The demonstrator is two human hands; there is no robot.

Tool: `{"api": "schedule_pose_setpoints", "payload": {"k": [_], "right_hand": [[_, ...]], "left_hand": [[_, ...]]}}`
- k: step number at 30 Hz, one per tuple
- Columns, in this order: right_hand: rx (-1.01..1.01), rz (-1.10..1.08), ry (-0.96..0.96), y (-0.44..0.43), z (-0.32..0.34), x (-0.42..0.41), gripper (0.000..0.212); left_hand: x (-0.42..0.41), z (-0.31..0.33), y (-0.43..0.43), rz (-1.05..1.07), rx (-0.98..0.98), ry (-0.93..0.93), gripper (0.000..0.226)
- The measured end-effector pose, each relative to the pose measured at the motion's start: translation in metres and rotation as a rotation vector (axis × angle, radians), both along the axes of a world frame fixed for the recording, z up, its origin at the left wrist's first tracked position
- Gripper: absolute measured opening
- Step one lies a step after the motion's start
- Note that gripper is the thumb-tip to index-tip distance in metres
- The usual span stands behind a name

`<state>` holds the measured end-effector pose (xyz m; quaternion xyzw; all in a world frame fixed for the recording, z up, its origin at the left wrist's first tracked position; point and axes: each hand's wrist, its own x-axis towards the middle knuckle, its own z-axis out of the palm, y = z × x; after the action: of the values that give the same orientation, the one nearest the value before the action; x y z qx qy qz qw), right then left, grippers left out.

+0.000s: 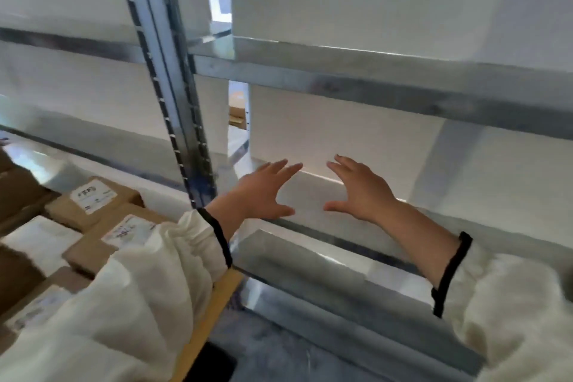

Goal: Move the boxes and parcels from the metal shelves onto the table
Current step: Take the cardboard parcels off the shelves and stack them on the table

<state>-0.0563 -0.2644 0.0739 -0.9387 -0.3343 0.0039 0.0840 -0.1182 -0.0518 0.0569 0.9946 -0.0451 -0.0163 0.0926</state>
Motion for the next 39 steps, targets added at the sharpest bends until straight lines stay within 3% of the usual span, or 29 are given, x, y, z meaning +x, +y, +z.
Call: {"api": "schedule_pose_setpoints", "payload": {"k": [8, 18, 25, 29, 39], "right_hand": [[-0.056, -0.316, -0.014, -0.227, 0.009, 0.025, 0.092], [-0.083, -0.71, 0.005, -0.43, -0.003, 0.007, 0.089], [-0.079, -1.035, 0.001, -0.538, -0.006, -0.003, 0.092], [-0.066, -1.189, 0.068, -0.584, -0.007, -0.001, 0.098], [0.084, -1.159, 0.086, -0.617, -0.023, 0.019, 0.089]], "left_hand": [[0.102, -0.005, -0.214, -0.293, -0.038, -0.025, 0.096], [0.15, -0.014, -0.437, -0.693, -0.075, 0.005, 0.095], [0.167, -0.012, -0.576, -0.905, -0.205, 0.036, 0.097], [0.168, -0.002, -0.639, -0.953, -0.167, 0.011, 0.099], [0.181, -0.02, -0.689, -0.859, -0.117, 0.002, 0.093]]}}
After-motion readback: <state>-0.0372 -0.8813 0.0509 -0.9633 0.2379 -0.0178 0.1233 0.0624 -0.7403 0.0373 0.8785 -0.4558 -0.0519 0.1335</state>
